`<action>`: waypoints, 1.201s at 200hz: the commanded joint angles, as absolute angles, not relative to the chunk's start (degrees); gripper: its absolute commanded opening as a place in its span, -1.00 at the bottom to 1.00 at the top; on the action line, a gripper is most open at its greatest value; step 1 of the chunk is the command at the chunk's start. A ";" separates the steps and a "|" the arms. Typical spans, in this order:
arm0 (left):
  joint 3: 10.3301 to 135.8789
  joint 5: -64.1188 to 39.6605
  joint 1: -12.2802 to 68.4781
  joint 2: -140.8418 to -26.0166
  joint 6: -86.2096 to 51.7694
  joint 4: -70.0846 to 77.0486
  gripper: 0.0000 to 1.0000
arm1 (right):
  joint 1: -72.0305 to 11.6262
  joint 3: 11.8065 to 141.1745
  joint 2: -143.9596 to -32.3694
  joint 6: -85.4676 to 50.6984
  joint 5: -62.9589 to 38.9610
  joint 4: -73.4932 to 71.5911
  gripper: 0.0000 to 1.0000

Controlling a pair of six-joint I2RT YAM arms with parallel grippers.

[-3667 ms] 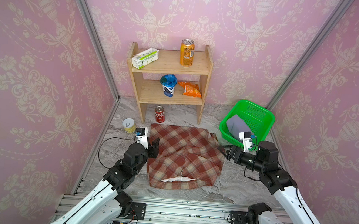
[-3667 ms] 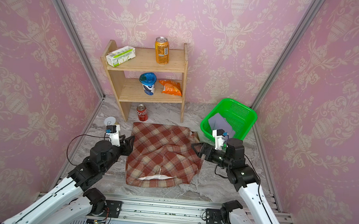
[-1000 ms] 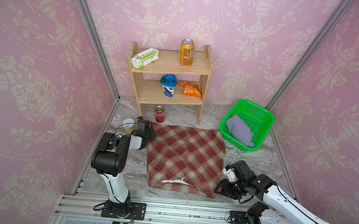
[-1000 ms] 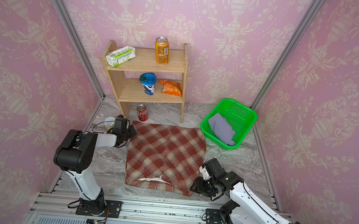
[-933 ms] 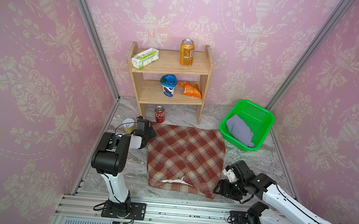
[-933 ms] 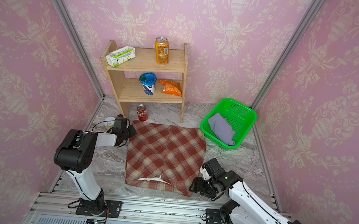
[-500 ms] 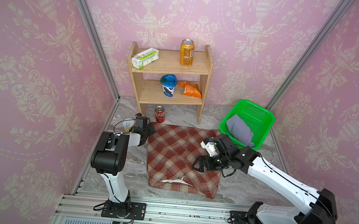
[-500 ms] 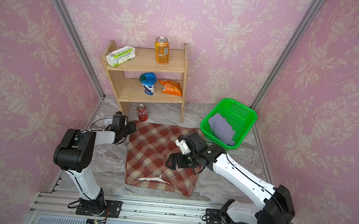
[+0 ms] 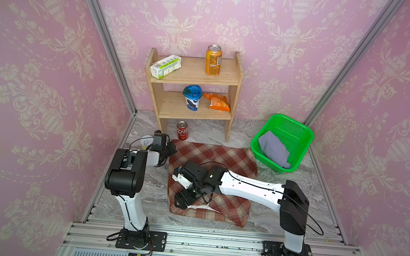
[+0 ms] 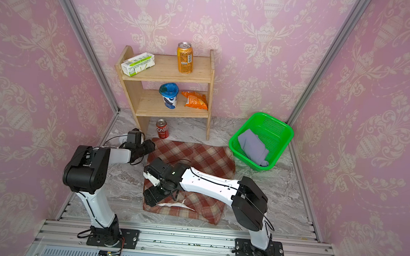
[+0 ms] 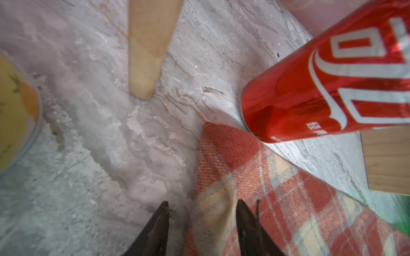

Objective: Roll up the skirts
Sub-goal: Flatten out the skirt at the center of the board.

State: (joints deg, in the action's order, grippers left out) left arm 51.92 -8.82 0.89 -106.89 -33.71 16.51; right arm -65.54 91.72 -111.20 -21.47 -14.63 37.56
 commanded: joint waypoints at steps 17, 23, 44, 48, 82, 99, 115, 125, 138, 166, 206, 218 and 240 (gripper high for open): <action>53.17 -12.36 0.44 -109.29 -35.41 16.34 -0.24 | -68.93 89.39 -112.15 -18.85 -12.92 28.38 0.73; 53.25 -12.63 0.44 -109.46 -35.53 16.43 -0.30 | -69.20 88.37 -112.10 -18.98 -12.82 26.20 0.74; 53.26 -12.99 0.40 -109.36 -35.52 16.44 -0.48 | -69.98 86.44 -112.12 -18.58 -12.58 21.71 0.76; 53.26 -13.01 0.44 -109.36 -35.50 16.44 -0.52 | -70.12 86.59 -112.42 -18.34 -12.44 21.54 0.76; 53.18 -13.58 0.43 -109.34 -35.90 16.78 -0.75 | -70.75 90.63 -117.06 -16.40 -10.40 24.23 0.77; 52.91 -13.60 0.44 -109.10 -35.87 17.01 -0.77 | -70.80 91.66 -118.69 -15.93 -8.87 24.67 0.77; 52.82 -13.70 0.43 -108.98 -35.96 17.13 -0.77 | -70.79 92.67 -120.20 -15.57 -7.01 25.43 0.78; 52.82 -13.76 0.44 -109.00 -36.04 17.18 -0.76 | -70.76 93.02 -121.08 -15.56 -6.35 25.42 0.79; 52.91 -13.71 0.44 -108.98 -36.07 17.22 -0.77 | -70.76 93.34 -122.39 -15.47 -5.76 25.29 0.79; 52.91 -13.80 0.44 -108.87 -36.04 17.25 -0.77 | -70.92 94.48 -124.20 -15.73 -4.00 26.03 0.72; 52.91 -13.70 0.44 -108.57 -36.09 17.23 -0.77 | -71.38 95.58 -125.30 -15.80 -0.59 27.52 0.21; 52.87 -13.46 0.44 -108.28 -36.10 17.06 -0.77 | -71.37 95.30 -124.72 -16.08 -0.92 26.92 -0.13; 52.67 -12.43 0.44 -107.16 -35.95 16.97 -0.78 | -71.47 95.06 -122.94 -16.39 -2.38 26.40 -0.94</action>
